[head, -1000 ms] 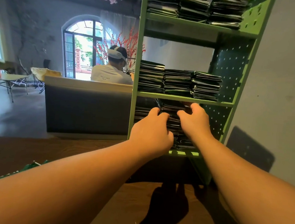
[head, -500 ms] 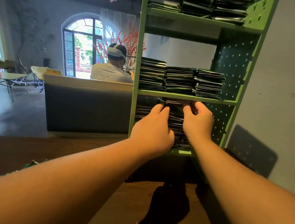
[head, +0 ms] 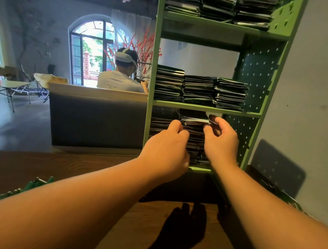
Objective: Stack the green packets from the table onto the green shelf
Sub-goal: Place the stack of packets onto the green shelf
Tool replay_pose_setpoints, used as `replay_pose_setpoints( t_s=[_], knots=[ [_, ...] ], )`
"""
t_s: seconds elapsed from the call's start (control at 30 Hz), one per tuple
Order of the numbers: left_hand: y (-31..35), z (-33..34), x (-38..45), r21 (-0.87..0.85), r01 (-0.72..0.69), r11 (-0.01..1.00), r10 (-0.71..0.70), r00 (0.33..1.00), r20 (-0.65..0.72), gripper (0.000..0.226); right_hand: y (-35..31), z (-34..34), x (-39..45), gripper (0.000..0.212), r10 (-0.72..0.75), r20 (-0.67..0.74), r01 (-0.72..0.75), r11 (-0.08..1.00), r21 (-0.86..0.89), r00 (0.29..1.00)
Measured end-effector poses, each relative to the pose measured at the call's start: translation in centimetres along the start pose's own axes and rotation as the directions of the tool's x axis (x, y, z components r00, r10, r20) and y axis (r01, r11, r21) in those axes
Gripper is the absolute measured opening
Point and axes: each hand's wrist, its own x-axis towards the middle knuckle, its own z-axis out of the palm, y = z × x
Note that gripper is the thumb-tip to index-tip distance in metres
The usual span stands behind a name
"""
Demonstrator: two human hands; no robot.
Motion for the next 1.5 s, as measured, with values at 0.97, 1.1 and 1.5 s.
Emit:
replay_pose_setpoints(
  t_s=[0.97, 1.1, 1.5],
  knots=[
    [-0.1, 0.4, -0.6, 0.047, 0.030, 0.998, -0.029, 0.999, -0.020, 0.072, -1.4, 0.7, 0.3, 0.021, 0.112, 0.074, -0.115, 0.992, 0.046, 0.991],
    [-0.4, 1.3, -1.4, 0.043, 0.020, 0.999, -0.025, 0.992, 0.124, 0.078, -1.6, 1.0, 0.4, 0.016, 0.111, 0.112, -0.117, 0.992, 0.050, 0.987],
    [-0.7, 2.3, -1.7, 0.235, -0.077, 0.969, 0.011, 0.963, 0.269, 0.084, -1.4, 1.3, 0.9, 0.011, 0.091, 0.137, -0.083, 0.995, -0.062, 0.986]
  ],
)
